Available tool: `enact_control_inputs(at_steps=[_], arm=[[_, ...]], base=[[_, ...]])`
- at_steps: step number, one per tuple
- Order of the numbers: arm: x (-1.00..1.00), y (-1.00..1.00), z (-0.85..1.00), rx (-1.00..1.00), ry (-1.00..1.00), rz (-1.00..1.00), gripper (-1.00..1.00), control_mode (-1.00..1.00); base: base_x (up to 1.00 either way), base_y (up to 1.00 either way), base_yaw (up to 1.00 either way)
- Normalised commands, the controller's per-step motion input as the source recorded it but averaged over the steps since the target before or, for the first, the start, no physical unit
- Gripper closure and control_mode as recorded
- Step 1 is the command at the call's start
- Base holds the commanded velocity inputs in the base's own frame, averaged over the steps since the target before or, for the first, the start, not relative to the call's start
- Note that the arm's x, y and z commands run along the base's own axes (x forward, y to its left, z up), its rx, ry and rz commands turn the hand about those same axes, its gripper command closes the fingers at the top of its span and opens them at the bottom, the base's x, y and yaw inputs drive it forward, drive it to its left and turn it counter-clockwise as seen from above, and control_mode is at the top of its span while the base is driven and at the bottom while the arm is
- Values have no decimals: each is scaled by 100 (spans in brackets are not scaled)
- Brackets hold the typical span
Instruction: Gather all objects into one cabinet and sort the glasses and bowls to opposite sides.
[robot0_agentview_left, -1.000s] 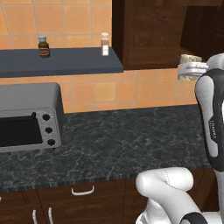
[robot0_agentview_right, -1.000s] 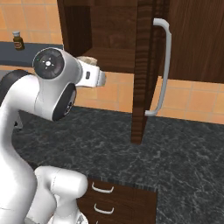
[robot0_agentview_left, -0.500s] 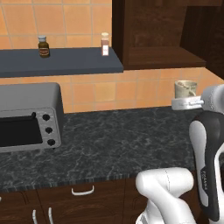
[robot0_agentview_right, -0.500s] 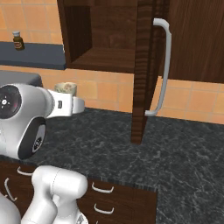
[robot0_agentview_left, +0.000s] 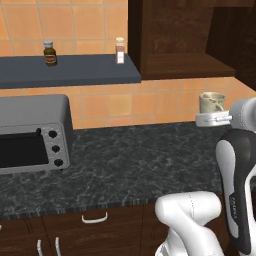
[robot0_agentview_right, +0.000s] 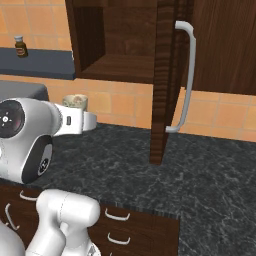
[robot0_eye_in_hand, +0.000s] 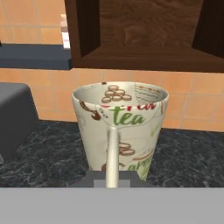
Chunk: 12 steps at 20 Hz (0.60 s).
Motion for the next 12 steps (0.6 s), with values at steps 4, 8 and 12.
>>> enact_control_inputs(at_steps=[4, 8, 12], arm=[[0, 0, 0, 0, 0, 0, 100, 100], [0, 0, 0, 0, 0, 0, 100, 100], [0, 0, 0, 0, 0, 0, 100, 100]], base=[[-46, 2, -2], [-72, 16, -2], [-100, 30, 1]])
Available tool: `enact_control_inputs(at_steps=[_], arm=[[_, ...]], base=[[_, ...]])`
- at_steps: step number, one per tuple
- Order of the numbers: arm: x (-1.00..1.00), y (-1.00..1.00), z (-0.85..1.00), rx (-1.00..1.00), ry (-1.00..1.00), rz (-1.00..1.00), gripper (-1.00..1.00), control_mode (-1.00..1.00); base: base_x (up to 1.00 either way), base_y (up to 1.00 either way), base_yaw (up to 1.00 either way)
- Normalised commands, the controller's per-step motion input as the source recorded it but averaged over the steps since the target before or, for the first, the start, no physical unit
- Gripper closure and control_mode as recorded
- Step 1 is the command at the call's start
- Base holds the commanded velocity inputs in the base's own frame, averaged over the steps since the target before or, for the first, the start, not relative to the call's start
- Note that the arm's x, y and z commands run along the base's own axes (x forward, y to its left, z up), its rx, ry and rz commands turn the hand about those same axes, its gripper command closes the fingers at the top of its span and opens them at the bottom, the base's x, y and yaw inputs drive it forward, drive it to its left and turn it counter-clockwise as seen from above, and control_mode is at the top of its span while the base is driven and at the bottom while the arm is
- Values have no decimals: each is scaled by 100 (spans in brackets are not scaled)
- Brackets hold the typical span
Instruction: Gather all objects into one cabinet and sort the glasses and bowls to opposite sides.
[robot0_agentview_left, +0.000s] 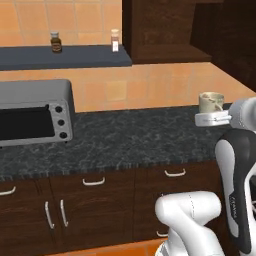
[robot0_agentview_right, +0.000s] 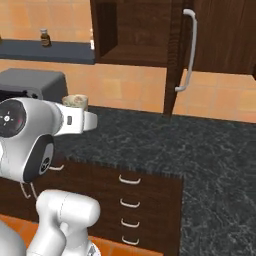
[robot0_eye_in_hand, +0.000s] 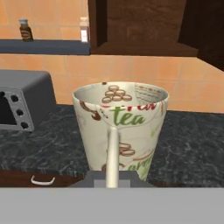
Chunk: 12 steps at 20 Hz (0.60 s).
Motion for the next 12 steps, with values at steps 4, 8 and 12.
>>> enact_control_inputs(at_steps=[4, 8, 12], arm=[[0, 0, 0, 0, 0, 0, 100, 100], [0, 0, 0, 0, 0, 0, 100, 100], [0, 0, 0, 0, 0, 0, 100, 100]], base=[[-85, 41, -18], [-46, 90, -41], [-32, 85, -33]])
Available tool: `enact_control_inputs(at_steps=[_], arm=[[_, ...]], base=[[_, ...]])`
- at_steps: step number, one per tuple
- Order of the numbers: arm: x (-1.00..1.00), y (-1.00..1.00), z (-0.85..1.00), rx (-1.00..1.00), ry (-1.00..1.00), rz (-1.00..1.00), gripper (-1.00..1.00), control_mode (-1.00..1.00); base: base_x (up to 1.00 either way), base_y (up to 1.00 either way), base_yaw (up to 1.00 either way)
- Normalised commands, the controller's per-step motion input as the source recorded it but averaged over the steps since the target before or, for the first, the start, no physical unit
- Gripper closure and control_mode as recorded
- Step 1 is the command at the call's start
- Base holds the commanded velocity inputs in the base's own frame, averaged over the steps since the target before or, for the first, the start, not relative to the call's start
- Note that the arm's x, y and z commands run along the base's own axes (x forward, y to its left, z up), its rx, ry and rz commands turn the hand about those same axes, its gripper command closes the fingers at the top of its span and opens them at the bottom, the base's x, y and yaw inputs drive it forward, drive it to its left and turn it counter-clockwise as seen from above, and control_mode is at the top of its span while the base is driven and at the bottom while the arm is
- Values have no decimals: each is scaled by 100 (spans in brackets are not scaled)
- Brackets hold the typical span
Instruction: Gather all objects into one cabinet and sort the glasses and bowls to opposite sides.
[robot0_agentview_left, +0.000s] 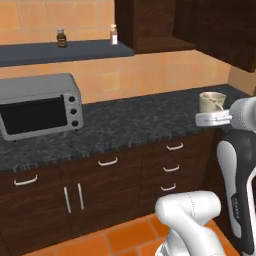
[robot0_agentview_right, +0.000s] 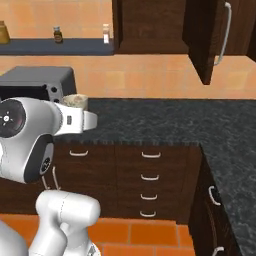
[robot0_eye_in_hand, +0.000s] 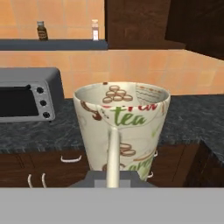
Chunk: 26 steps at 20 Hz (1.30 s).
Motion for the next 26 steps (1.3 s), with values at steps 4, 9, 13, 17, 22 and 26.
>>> enact_control_inputs(at_steps=[4, 9, 13, 17, 22, 26], arm=[[0, 0, 0, 0, 0, 0, 100, 100], [0, 0, 0, 0, 0, 0, 100, 100], [0, 0, 0, 0, 0, 0, 100, 100], [0, 0, 0, 0, 0, 0, 100, 100], [0, 0, 0, 0, 0, 0, 100, 100], [0, 0, 0, 0, 0, 0, 100, 100]], base=[[-3, -1, -46], [-4, -10, -49], [-21, -24, -49], [-21, -5, -47], [-25, -6, -47], [-19, -21, -49]])
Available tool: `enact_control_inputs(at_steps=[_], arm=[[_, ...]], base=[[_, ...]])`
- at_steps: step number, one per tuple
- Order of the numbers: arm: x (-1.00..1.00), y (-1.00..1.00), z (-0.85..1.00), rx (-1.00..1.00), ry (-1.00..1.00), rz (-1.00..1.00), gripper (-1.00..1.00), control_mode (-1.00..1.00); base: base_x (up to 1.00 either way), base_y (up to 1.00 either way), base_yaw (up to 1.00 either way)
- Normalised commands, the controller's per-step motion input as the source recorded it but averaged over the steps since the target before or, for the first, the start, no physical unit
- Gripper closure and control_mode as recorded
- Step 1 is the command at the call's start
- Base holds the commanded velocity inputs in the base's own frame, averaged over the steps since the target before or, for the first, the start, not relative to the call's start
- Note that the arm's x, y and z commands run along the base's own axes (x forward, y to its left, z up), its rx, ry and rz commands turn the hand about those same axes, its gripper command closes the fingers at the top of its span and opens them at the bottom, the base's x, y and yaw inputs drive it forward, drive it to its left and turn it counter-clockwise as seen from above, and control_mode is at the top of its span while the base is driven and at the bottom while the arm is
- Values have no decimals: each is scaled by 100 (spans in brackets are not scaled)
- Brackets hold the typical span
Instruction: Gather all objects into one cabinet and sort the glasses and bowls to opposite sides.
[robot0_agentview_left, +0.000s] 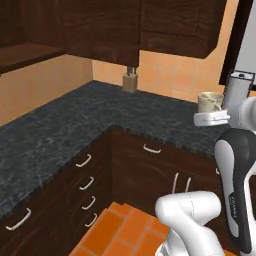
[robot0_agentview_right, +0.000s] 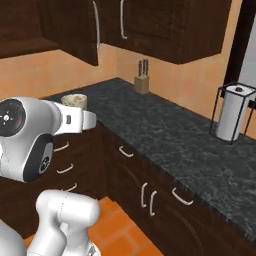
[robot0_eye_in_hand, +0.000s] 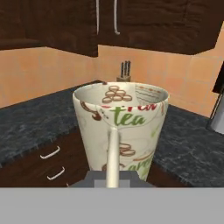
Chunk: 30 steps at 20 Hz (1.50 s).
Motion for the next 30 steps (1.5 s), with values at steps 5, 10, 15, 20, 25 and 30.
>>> enact_control_inputs(at_steps=[5, 10, 15, 20, 25, 30], arm=[[0, 0, 0, 0, 0, 0, 100, 100], [0, 0, 0, 0, 0, 0, 100, 100], [0, 0, 0, 0, 0, 0, 100, 100], [0, 0, 0, 0, 0, 0, 100, 100], [0, 0, 0, 0, 0, 0, 100, 100], [0, 0, 0, 0, 0, 0, 100, 100]], base=[[-9, -39, -50], [-15, -45, -54], [-6, -41, -55], [-2, -39, -52], [0, -35, -53], [0, -26, -53]])
